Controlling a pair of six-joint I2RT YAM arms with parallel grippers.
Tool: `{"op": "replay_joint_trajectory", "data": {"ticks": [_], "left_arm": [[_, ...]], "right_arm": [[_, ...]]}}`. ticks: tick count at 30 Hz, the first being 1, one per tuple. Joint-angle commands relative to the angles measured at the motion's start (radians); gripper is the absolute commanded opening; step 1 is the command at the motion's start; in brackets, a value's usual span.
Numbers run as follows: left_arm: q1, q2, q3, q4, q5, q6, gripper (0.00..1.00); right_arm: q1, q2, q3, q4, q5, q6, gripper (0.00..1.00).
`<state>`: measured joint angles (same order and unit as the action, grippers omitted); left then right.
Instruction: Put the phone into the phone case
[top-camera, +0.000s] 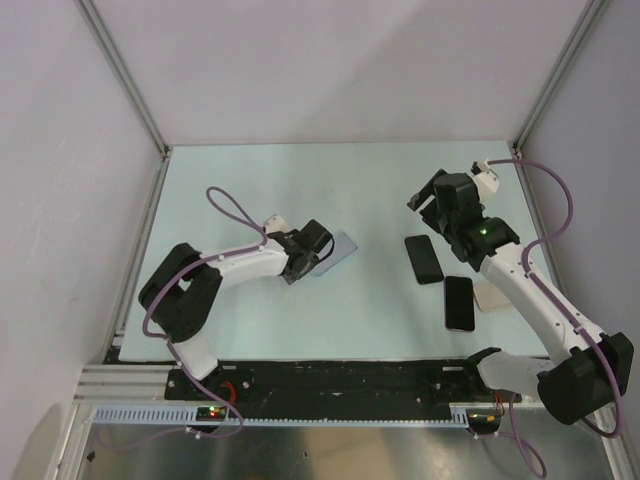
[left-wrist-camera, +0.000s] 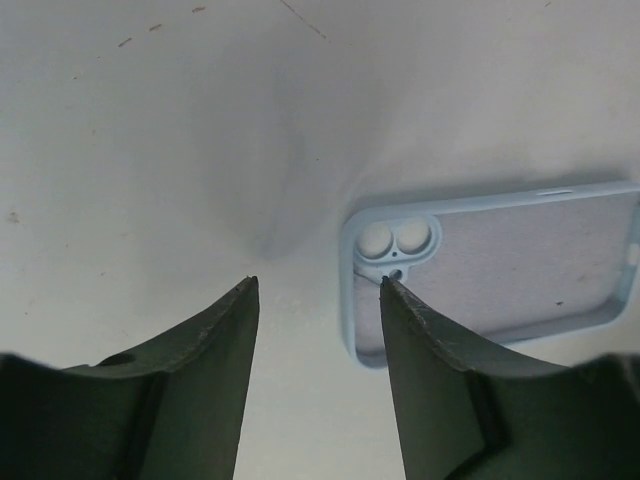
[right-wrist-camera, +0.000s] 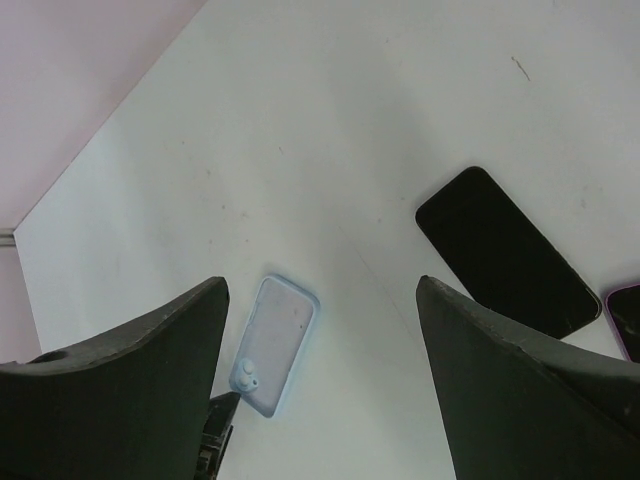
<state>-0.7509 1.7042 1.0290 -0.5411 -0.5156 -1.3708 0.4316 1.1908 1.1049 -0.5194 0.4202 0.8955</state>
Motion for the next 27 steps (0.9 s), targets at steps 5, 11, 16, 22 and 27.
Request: {"op": "replay_joint_trajectory", "data": {"ticks": [5,11,16,22,27], "left_arm": [[-0.005,0.056,0.039,0.039,0.032,0.078,0.49],[-0.004,0.081,0.036,0.068,0.063,0.178,0.24],[0.029,0.048,0.025,0.097,0.016,0.388,0.02],[0.181,0.012,0.078,0.231,0.290,0.925,0.00],[0.230,0.010,0.158,0.236,0.476,1.328,0.00]], "right_arm": [[-0.012,-0.002,-0.009,0.004,-0.013,-0.033,0.81],[-0.016,0.014,-0.017,0.010,-0.029,-0.044,0.81],[-0.047,0.019,-0.016,0.028,-0.084,-0.102,0.81],[-0.082,0.042,-0.017,0.059,-0.181,-0.227,0.85],[-0.135,0.102,-0.018,0.085,-0.260,-0.312,0.92]]}}
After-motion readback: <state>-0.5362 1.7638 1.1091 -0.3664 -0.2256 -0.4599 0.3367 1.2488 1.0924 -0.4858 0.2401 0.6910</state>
